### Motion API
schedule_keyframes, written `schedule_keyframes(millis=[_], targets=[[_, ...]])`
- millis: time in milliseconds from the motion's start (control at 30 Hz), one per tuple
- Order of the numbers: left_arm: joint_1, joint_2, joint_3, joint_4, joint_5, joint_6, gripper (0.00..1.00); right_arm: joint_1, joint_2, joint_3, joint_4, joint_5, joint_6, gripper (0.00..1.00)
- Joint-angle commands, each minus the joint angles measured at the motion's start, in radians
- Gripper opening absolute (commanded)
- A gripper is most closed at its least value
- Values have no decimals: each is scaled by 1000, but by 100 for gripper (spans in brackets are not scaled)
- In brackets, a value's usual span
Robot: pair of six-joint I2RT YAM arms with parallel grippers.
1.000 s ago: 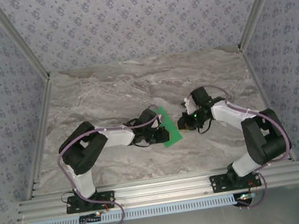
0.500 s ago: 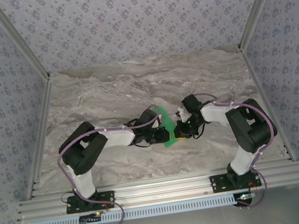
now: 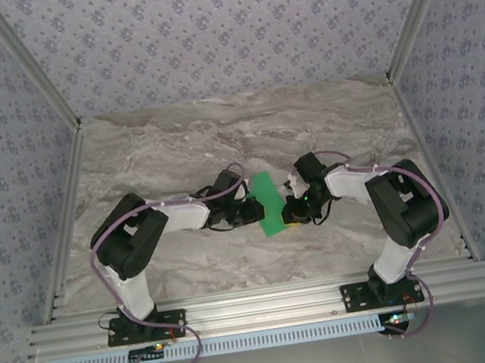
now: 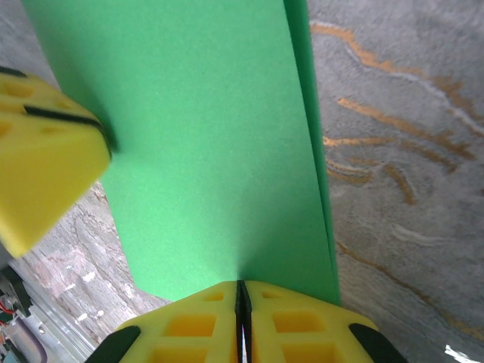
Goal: Fold a paper plane with a square sheet of paper (fold left side to right side)
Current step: First fold the square sheet of paper in half at the center of the table.
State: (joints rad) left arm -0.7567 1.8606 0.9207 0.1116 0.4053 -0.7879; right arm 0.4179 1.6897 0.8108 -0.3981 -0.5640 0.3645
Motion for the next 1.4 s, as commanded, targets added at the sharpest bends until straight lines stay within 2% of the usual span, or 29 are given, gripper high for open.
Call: schedule_keyframes(millis=[0,267,367,533,667,833,967,1367], targets=[[67,26,16,-88,-95,41,13,-4,59,-33,-102,194,-25,10],[186,5,27,-69,-73,74,13,-4,52,-26,-105,194,-24,10],[174,-50,14,-39,-39,95,14,-5,52,-25,-105,195,-21,10],[99,-101,-11,21,-31,101,14,-2,56,-21,-100,195,-16,10],[61,-37,31,31,-16,88,14,-2,59,-16,-110,203,-22,10],[61,70,103,11,-13,78,14,-3,58,-15,-115,207,-22,10],[70,108,145,-46,-51,88,14,0,53,-15,-118,207,-21,10],[223,182,224,-134,-121,162,14,4,46,-33,-116,211,-16,10]])
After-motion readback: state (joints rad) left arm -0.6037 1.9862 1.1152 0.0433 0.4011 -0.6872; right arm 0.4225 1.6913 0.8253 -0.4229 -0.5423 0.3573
